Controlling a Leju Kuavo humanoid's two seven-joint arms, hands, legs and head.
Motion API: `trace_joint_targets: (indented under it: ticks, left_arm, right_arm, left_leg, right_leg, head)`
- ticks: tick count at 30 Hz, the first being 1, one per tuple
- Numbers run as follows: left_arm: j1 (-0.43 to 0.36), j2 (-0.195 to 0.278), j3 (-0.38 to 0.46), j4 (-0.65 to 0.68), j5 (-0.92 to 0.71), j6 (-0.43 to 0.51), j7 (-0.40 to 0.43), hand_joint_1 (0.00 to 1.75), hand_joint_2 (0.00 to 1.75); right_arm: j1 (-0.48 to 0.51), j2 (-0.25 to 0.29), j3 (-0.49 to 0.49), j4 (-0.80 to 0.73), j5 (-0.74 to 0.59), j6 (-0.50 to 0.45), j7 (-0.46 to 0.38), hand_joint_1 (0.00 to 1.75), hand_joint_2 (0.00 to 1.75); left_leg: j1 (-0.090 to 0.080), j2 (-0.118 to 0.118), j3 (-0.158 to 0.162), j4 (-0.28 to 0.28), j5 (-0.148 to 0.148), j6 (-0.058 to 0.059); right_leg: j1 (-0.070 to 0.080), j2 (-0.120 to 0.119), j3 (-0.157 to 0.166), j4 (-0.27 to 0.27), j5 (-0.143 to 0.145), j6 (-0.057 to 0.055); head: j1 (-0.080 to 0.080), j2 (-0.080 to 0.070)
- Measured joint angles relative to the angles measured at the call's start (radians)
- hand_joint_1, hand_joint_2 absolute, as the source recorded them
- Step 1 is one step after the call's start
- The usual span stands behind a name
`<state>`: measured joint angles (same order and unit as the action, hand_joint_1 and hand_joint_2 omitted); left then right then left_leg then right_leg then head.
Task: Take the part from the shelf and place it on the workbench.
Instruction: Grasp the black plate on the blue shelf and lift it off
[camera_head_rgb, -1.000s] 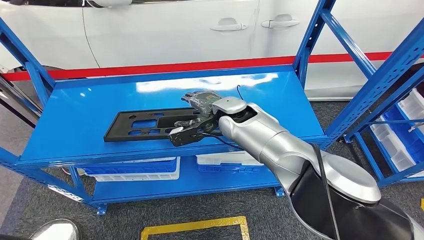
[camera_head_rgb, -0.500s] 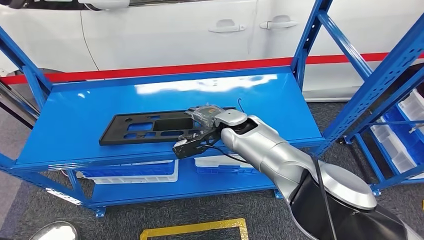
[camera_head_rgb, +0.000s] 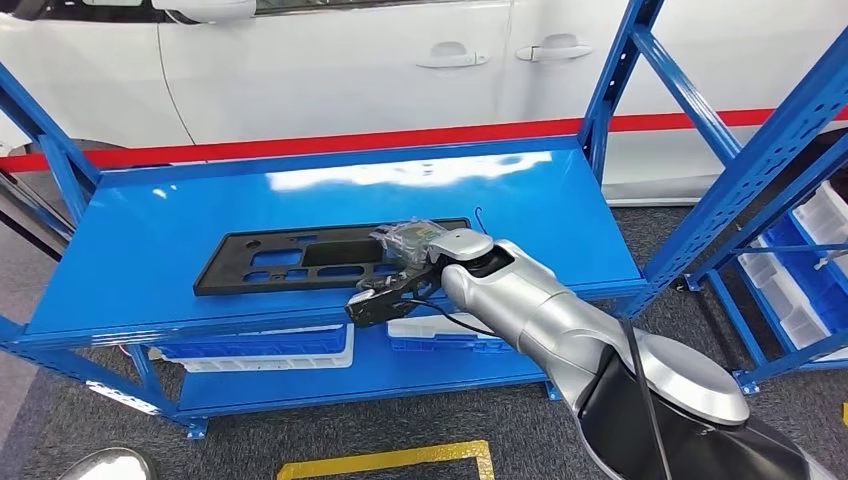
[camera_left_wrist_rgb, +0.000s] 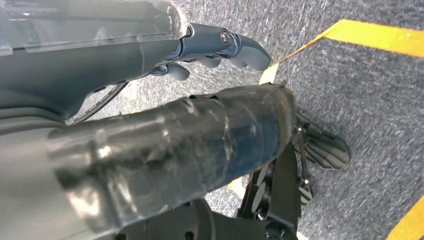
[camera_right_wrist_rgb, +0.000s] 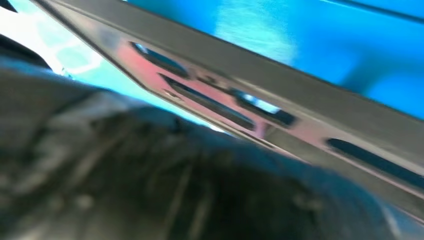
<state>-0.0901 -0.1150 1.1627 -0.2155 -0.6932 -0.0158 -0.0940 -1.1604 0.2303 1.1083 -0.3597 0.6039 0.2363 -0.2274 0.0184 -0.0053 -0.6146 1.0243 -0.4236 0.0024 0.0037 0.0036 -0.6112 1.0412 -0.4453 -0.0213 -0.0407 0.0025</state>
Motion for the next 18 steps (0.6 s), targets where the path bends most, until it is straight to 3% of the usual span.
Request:
trace_joint_targets:
  ticks: [2,5,6,7,8,10,12,16,18]
  left_arm:
    - [0.001,-0.002,0.000,0.000,0.000,0.002,0.000,0.00,0.00]
    - [0.001,-0.004,0.001,0.000,-0.001,0.004,0.000,0.00,0.00]
    - [0.001,-0.004,0.002,0.000,-0.001,0.004,0.000,0.00,0.00]
    - [0.001,-0.004,0.002,0.000,-0.002,0.004,0.000,0.00,0.00]
    - [0.001,-0.004,0.003,0.000,-0.003,0.004,0.000,0.00,0.00]
    - [0.001,-0.006,0.005,0.000,-0.005,0.004,0.000,0.00,0.00]
    - [0.000,-0.008,0.006,0.000,-0.007,0.004,-0.001,0.00,0.00]
    - [-0.002,-0.010,0.007,0.000,-0.010,0.005,-0.003,0.00,0.00]
    - [-0.002,-0.012,0.007,0.000,-0.012,0.006,-0.004,0.00,0.00]
  right_arm:
    - [0.001,-0.001,-0.004,0.001,0.002,0.000,0.000,0.00,0.00]
    - [0.005,-0.003,-0.008,0.004,0.006,0.003,0.000,0.00,0.00]
    - [0.009,-0.005,-0.008,0.005,0.008,0.007,0.000,0.00,0.00]
    - [0.013,-0.006,-0.008,0.007,0.009,0.011,0.000,0.00,0.00]
    - [0.016,-0.007,-0.009,0.008,0.010,0.016,0.000,0.00,0.00]
    - [0.017,-0.008,-0.010,0.011,0.012,0.020,-0.002,0.00,0.00]
    - [0.016,-0.009,-0.013,0.012,0.014,0.020,-0.003,0.00,0.00]
    - [0.018,-0.011,-0.014,0.016,0.029,0.017,-0.003,0.00,0.00]
    - [0.019,-0.012,-0.014,0.017,0.038,0.014,-0.004,0.00,0.00]
  left_leg:
    - [0.005,0.002,0.007,-0.010,0.004,0.011]
    - [0.007,0.004,0.010,-0.015,0.006,0.022]
    - [0.007,0.004,0.010,-0.015,0.006,0.023]
    - [0.007,0.004,0.010,-0.013,0.005,0.023]
    - [0.008,0.003,0.010,-0.011,0.003,0.022]
    - [0.009,0.003,0.011,-0.005,-0.002,0.017]
    - [0.007,0.002,0.009,0.001,-0.007,0.007]
    - [0.007,0.003,0.009,0.000,-0.009,-0.016]
    - [0.009,0.003,-0.010,0.046,-0.040,-0.023]
  right_leg:
    - [0.000,0.000,-0.009,0.024,-0.020,0.010]
    - [-0.006,0.000,-0.086,0.187,-0.102,0.022]
    - [-0.009,-0.001,-0.114,0.243,-0.120,0.026]
    - [-0.013,-0.001,-0.130,0.270,-0.120,0.028]
    - [-0.016,-0.001,-0.129,0.261,-0.101,0.030]
    - [-0.020,-0.002,-0.077,0.144,-0.033,0.030]
    - [-0.017,-0.003,-0.025,0.034,0.003,0.024]
    - [-0.013,0.000,-0.010,0.003,0.008,0.004]
    - [-0.018,-0.001,-0.005,-0.005,0.012,-0.009]
  head:
    - [0.001,0.000]
    - [0.001,0.000]
    - [0.001,0.000]
    - [0.001,0.000]
    - [0.001,0.000]
    - [0.001,0.000]
    - [0.001,0.000]
    - [0.001,0.000]
    - [0.000,0.000]
